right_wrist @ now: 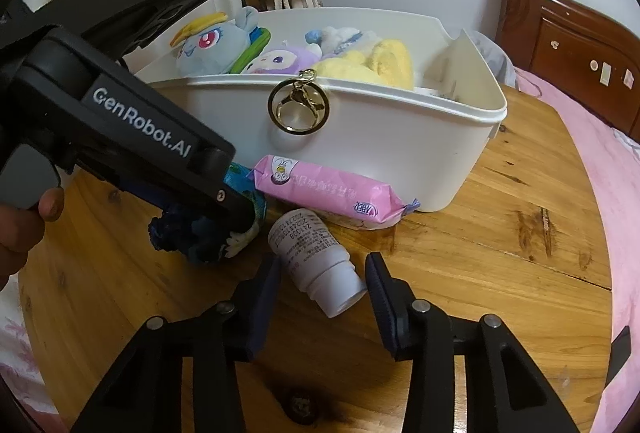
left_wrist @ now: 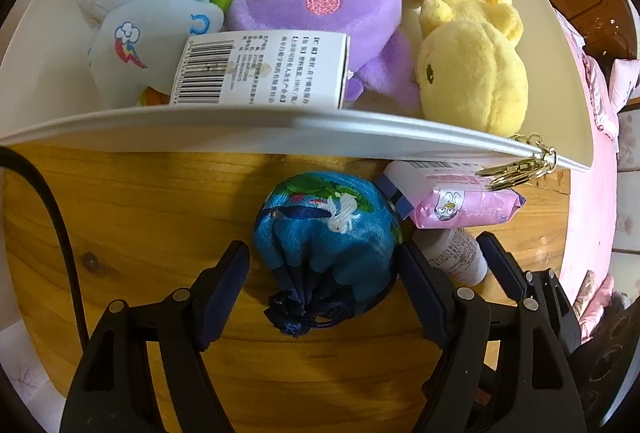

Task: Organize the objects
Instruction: 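Grasp the blue drawstring pouch with the left tool while the right tool reaches the white pill bottle, then grasp the white pill bottle with the right tool while the left tool lifts the pouch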

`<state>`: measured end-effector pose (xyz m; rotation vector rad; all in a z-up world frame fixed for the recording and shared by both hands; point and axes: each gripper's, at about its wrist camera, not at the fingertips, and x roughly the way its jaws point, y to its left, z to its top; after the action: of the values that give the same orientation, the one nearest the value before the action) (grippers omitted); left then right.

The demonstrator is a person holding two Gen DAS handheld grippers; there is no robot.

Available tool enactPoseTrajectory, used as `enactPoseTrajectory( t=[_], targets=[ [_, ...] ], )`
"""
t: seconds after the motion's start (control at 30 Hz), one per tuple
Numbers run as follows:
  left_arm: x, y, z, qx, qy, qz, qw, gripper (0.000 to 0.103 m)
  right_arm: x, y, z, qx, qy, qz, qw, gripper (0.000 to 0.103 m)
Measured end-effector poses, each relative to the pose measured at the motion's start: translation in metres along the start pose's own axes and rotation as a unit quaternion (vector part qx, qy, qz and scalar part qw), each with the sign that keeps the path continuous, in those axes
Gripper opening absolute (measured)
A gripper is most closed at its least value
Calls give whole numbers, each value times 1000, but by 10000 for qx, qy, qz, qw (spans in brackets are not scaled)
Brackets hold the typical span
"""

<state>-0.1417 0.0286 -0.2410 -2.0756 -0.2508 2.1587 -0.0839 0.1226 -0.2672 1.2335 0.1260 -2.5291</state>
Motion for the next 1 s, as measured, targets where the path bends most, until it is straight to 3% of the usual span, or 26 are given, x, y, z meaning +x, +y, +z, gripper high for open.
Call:
enactPoseTrajectory(
  t=[0.27, 0.53, 1.0],
  targets=[
    [-2, -1, -6, -11, -5, -145, 9999, 64, -1, 7, -1, -174, 132, 195, 9996, 31],
    [-9, -3, -14, 129, -25, -82, 9999, 56, -4, 7, -1, -117, 281, 356, 9989, 30],
    [-31, 8, -49, 86, -80, 131, 9998, 55, -27, 16, -2, -350, 400, 690, 9962, 28]
  ],
)
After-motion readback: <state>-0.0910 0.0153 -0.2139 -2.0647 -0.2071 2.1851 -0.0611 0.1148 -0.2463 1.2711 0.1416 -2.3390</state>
